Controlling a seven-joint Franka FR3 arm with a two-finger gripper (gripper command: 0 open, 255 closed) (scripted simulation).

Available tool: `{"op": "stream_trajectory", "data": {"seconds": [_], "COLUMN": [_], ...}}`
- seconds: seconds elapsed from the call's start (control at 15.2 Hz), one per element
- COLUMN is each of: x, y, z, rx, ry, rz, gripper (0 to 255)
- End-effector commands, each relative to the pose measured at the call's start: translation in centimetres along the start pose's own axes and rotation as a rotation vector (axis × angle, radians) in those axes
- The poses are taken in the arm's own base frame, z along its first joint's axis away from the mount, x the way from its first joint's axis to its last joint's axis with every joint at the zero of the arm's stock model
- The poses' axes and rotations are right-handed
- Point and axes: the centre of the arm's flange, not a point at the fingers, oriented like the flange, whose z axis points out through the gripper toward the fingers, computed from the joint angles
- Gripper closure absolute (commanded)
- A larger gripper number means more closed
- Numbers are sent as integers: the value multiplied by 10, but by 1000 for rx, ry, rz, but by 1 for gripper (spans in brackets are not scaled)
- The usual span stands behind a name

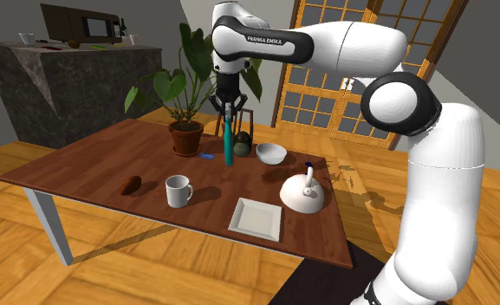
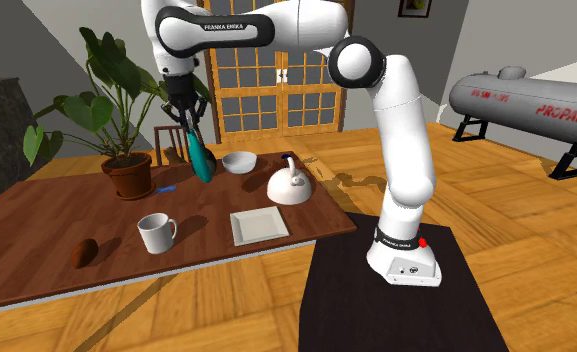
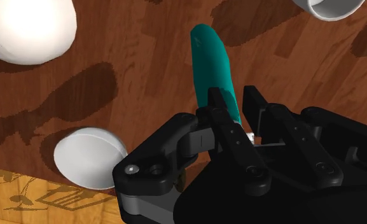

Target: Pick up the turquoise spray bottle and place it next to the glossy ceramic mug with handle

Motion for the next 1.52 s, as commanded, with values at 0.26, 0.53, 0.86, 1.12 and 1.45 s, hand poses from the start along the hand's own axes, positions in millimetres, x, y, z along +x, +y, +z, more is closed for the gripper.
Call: {"op": "stream_trajectory", "data": {"seconds": [0.26,0.53,0.86,1.12,1.45], "x": [1,-1,-3,-5,-6], "y": [-3,-5,-7,-9,-12], "z": [31,52,78,99,125], "rx": [1,1,1,1,1], "ry": [1,1,1,1,1], "rz": [0,0,0,0,0], "gripper": [255,255,255,255,255]}}
